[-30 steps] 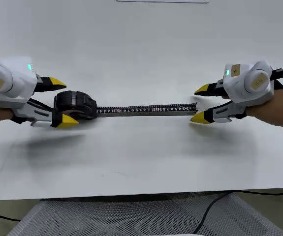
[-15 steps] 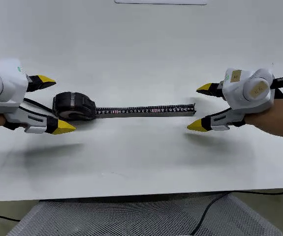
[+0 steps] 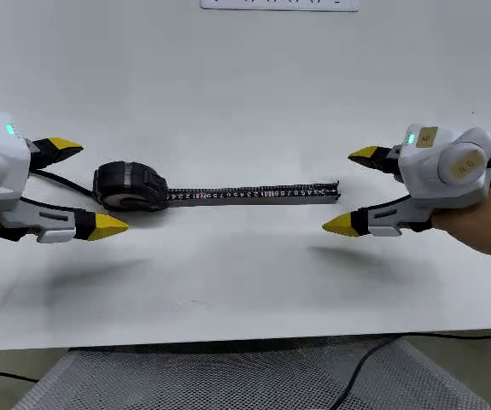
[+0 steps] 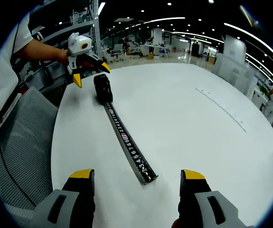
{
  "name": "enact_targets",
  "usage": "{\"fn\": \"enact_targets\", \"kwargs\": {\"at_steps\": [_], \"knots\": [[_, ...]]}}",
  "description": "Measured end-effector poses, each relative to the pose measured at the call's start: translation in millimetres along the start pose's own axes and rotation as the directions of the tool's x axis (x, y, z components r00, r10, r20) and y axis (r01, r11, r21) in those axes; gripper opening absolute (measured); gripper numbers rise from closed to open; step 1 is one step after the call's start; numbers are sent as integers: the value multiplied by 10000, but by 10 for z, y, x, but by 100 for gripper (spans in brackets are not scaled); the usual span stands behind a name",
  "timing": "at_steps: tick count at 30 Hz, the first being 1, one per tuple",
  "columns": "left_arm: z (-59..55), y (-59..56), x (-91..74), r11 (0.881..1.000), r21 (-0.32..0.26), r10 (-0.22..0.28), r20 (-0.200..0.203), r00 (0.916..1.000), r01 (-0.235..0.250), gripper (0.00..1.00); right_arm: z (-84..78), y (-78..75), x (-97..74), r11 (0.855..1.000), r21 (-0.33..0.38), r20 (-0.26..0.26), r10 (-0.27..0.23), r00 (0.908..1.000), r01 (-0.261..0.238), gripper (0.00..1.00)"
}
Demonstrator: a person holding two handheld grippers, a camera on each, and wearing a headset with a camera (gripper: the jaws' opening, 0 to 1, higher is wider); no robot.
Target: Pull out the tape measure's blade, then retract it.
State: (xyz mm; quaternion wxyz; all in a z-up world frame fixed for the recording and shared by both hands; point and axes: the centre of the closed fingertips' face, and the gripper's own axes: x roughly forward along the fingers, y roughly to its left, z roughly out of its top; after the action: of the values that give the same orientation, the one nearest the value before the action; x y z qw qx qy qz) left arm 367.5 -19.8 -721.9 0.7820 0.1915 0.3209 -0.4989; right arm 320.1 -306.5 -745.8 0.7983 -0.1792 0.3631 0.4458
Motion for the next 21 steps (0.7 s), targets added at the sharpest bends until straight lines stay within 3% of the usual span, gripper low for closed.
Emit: {"fn": "enact_targets", "kwargs": {"at_steps": [10, 21], "knots": [[-56, -149, -248, 9954, -582, 779, 367, 9963, -756, 77, 5, 132, -209, 9985, 265, 303, -482, 9984, 474, 75], [-172, -285, -415, 9864, -1047, 1325, 488, 9900, -1269, 79, -153, 296, -390, 9953, 548, 266, -810, 9964, 794, 78]]}}
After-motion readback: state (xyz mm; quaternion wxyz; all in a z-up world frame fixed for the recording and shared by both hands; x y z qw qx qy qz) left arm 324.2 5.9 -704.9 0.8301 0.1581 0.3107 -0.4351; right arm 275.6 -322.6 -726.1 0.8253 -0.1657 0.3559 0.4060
